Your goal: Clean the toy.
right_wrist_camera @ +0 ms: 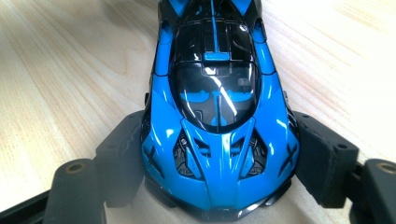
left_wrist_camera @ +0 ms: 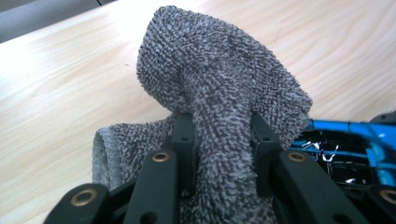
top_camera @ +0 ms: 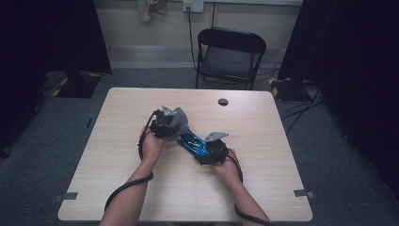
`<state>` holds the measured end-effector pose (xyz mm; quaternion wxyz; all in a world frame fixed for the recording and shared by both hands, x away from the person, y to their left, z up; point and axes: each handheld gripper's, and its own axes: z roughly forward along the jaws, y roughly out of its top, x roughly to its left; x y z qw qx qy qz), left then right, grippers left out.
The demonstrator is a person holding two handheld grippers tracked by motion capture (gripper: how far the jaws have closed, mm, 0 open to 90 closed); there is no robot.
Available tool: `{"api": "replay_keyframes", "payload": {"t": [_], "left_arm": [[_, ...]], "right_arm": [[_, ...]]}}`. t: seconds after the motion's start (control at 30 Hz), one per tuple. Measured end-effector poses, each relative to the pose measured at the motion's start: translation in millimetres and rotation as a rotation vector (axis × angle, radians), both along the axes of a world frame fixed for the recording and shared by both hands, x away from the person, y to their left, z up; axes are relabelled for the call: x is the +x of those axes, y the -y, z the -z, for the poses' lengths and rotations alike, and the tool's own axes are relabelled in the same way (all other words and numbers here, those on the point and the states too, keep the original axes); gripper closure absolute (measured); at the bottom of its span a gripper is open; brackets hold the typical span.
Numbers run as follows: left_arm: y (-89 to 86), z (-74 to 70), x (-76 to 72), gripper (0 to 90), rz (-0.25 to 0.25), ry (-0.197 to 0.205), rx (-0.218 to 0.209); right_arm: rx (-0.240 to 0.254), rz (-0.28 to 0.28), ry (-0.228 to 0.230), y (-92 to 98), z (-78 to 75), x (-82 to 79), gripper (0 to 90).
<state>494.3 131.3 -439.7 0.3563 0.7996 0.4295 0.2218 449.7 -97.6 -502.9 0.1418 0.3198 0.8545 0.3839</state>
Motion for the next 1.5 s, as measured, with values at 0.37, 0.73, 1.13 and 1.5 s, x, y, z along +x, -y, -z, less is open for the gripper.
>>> {"api": "replay_keyframes", "payload": {"t": [0.37, 0.73, 1.13, 1.5], "left_arm": [[-5.1, -2.8, -5.3, 69.5, -0.019, 0.036, 0.006], [24.0, 17.8, -10.4, 69.5, 0.011, -0.05, -0.028], [43.2, 12.0, -24.0, 70.1, 0.11, -0.096, -0.03], [70.0, 14.7, -42.6, 70.3, 0.201, -0.101, -0.021]], "right_arm": [[0.001, 0.002, -0.002, -0.1, 0.0, -0.3, 26.1], [0.0, 0.006, -0.002, 0.0, -0.1, -1.2, 26.1], [0.0, 0.007, -0.003, -0.1, -0.1, -1.2, 26.1], [0.0, 0.008, -0.002, -0.1, 0.0, -1.3, 26.1]]}}
